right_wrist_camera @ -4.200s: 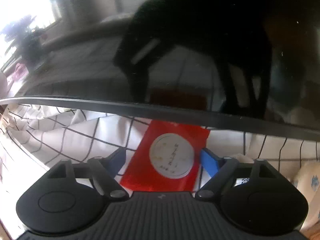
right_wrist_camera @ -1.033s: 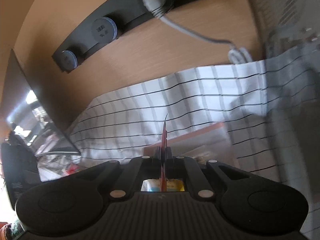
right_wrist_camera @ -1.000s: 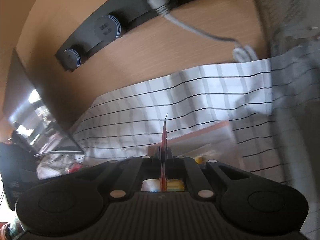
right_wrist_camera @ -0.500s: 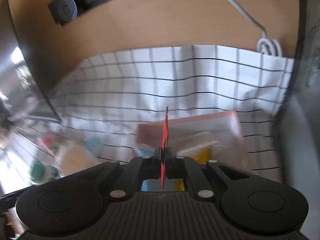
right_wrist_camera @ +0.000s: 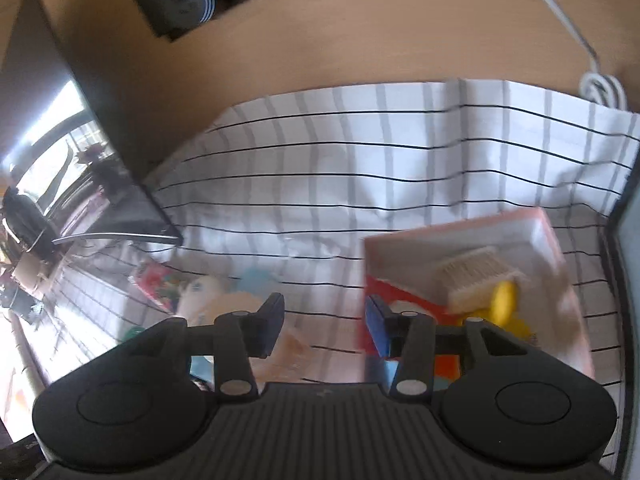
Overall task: Organize soft objects
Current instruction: 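Move both open tools back over the remaining items on the cloth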
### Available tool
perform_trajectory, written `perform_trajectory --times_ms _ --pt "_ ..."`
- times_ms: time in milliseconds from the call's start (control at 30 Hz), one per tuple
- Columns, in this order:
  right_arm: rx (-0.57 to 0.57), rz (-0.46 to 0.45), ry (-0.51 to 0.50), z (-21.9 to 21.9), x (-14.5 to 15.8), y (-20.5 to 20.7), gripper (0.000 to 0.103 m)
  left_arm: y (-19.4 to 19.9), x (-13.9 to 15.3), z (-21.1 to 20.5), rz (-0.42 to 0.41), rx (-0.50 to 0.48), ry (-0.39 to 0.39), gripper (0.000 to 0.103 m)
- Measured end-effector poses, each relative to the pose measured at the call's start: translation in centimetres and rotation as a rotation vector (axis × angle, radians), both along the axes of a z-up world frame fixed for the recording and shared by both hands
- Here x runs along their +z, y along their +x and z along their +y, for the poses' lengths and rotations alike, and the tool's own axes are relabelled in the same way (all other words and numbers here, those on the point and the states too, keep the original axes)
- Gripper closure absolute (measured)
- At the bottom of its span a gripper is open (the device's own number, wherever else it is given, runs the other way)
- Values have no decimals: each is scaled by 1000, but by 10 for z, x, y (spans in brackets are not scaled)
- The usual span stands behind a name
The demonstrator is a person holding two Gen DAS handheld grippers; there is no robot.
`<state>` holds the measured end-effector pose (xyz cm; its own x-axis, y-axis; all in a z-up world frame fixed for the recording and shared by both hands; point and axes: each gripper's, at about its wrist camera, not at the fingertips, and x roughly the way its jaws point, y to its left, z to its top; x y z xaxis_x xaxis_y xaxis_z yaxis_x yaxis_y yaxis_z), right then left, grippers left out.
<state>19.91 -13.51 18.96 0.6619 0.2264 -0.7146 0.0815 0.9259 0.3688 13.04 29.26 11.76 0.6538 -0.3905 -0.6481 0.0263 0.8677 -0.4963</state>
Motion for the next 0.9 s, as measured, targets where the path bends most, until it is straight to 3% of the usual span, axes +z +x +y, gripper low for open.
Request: perform_trajectory --times_ms 167,400,467,533,633,733,900 --pt "72 -30 6 80 19 14 58 8 18 43 -42 20 66 40" --pt "205 -168 43 194 73 39 57 19 73 105 -179 95 180 40" --pt "244 -203 22 213 86 41 55 21 80 119 -184 119 195 40" --pt "291 -234 -16 227 97 43 47 24 81 126 -175 129 194 40" --pt "345 -252 -89 226 102 39 43 31 72 125 -138 122 160 40" --pt "360 -238 -162 197 95 30 43 37 58 110 -98 79 115 40" --pt "227 -149 -309 93 55 0 43 34 37 65 -47 -18 38 40"
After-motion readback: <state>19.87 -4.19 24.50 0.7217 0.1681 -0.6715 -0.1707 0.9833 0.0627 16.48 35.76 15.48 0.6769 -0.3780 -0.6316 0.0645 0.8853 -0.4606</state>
